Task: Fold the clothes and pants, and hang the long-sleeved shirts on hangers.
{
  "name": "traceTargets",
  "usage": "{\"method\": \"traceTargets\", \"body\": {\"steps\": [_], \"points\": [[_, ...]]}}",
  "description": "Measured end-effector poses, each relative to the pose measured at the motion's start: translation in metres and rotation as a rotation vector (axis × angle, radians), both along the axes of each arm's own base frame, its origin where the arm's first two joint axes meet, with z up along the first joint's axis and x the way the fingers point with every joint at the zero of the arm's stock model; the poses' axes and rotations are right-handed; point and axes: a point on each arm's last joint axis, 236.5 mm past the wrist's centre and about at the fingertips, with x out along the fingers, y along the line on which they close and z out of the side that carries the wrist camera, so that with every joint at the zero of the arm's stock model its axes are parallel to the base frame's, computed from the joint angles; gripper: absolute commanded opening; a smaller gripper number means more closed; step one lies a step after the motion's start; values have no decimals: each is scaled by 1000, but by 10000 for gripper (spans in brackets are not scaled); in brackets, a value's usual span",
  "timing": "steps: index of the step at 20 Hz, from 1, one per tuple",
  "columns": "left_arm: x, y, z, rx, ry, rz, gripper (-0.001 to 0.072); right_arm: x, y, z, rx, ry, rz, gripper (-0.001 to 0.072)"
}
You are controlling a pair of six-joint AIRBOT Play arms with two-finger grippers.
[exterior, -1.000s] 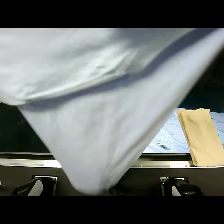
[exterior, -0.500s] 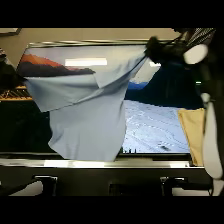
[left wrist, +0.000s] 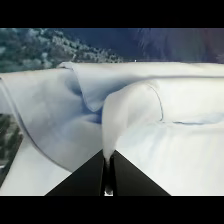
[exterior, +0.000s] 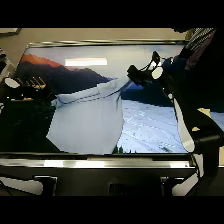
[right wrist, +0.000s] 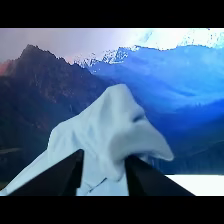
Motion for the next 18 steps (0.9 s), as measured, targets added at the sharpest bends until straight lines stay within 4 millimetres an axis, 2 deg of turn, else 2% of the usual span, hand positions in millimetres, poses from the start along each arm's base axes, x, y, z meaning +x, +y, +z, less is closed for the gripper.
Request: {"method": "traceTargets", "body": {"steps": [2,5,7,8,9,11,12,15,18], "points": [[3,-2,-3,4,-2,-10,20,-7,-14,2,8,42,6,446],[7,-2,0,7,-12,-17,20,-35,-52,12,-31,124,78,491],[8,-2,2,7,-15,-21,20,-70,-82,14,-82,212,149,500],[7,-2,2,6,-12,-25,20,-88,-90,13,-98,258,183,508],[7,-2,3,5,-11,-28,20,-110,-93,9,-106,310,220,567],[5,-3,3,3,-4,-34,20,-150,-87,0,-107,390,281,583],[4,-4,3,1,1,-38,20,-171,-79,-7,-99,430,312,583],[2,-5,3,-2,9,-44,20,-237,-36,-32,-70,537,413,584],[0,-6,3,-4,14,-47,21,-294,8,-61,-53,617,484,584]]}}
